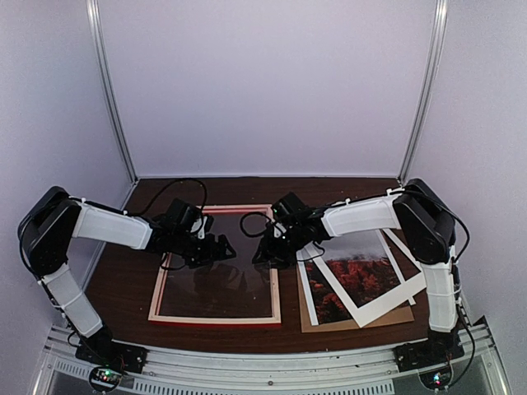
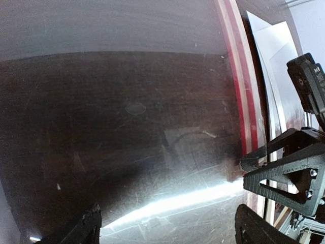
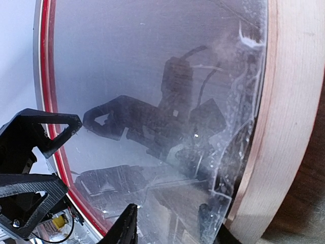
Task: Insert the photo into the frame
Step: Place the glass panel at the frame body.
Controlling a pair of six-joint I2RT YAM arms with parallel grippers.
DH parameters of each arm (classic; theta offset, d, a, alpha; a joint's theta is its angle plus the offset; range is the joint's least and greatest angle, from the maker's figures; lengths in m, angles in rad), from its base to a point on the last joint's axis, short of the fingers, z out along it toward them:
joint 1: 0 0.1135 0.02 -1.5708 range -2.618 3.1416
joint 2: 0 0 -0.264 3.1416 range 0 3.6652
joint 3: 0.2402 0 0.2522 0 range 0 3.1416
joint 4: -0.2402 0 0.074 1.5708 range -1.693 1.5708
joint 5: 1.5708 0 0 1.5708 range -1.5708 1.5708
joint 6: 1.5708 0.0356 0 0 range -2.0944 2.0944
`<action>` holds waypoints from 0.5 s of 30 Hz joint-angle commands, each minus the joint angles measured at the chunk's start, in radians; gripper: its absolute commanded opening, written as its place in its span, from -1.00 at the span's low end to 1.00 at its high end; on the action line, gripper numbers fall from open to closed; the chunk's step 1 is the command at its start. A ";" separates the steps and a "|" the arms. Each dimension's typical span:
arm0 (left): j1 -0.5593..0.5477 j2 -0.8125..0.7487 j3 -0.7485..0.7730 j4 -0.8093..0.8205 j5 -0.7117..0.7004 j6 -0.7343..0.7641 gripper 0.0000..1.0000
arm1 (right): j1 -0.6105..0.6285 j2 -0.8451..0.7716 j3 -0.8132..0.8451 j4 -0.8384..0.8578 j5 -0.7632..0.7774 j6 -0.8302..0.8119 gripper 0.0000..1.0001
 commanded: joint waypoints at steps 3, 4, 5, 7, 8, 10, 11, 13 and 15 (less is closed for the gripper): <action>-0.003 -0.005 -0.023 0.022 -0.029 -0.003 0.83 | 0.005 -0.051 0.014 -0.075 0.086 -0.063 -0.19; -0.003 -0.005 -0.023 0.009 -0.032 0.001 0.83 | 0.005 -0.053 0.019 -0.085 0.093 -0.070 -0.19; -0.003 -0.005 -0.023 -0.006 -0.034 0.002 0.83 | 0.005 -0.054 0.021 -0.093 0.099 -0.075 -0.19; -0.003 -0.007 -0.026 -0.011 -0.038 0.004 0.83 | 0.005 -0.060 0.024 -0.104 0.111 -0.085 -0.19; -0.003 -0.009 -0.027 -0.013 -0.039 0.005 0.82 | 0.005 -0.063 0.026 -0.109 0.117 -0.088 -0.19; -0.003 -0.011 -0.029 -0.016 -0.044 0.008 0.82 | 0.004 -0.068 0.028 -0.120 0.127 -0.096 -0.19; -0.003 -0.012 -0.028 -0.019 -0.044 0.010 0.82 | 0.005 -0.072 0.031 -0.127 0.130 -0.100 -0.19; -0.003 -0.012 -0.028 -0.022 -0.047 0.012 0.82 | 0.005 -0.074 0.036 -0.137 0.139 -0.109 -0.19; -0.003 -0.012 -0.026 -0.025 -0.047 0.015 0.82 | 0.005 -0.077 0.045 -0.151 0.150 -0.121 -0.19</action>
